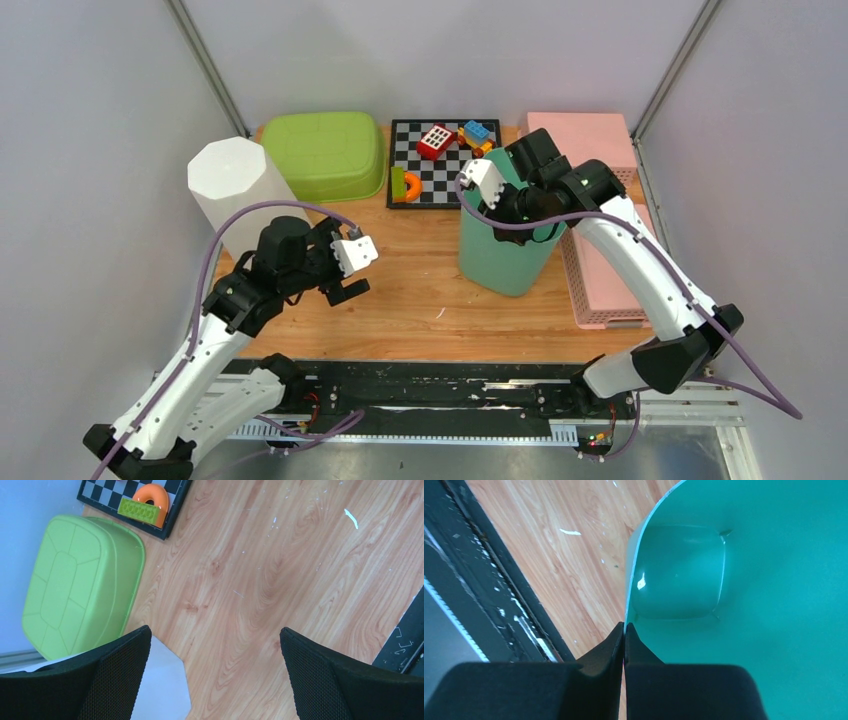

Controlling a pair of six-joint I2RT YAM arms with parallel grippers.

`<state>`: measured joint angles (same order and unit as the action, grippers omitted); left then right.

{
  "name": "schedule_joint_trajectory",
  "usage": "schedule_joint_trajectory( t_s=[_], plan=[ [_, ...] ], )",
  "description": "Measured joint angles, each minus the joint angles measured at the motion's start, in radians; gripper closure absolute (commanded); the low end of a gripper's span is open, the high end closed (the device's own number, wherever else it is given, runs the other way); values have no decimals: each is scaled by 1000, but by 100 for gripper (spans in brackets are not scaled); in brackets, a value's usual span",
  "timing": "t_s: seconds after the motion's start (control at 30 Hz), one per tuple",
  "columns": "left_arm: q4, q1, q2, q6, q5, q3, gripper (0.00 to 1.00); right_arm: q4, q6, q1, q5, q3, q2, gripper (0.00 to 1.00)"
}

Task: Turn the large container upside down
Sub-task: Pick up the container from the center of the board.

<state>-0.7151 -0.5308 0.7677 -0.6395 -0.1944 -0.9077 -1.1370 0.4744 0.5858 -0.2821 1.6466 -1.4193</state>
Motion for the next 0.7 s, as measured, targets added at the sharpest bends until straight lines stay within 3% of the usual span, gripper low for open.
schedule_joint_trajectory(
  t_s=[0.3,0.7],
  plan=[
    [2,0,-56,-5,-10,58,0,-5,-131,-6,-225,111,-2,98],
    [3,32,-60,-4,-46,72,0,148,-376,-68,-535,54,-24,98]
  ],
)
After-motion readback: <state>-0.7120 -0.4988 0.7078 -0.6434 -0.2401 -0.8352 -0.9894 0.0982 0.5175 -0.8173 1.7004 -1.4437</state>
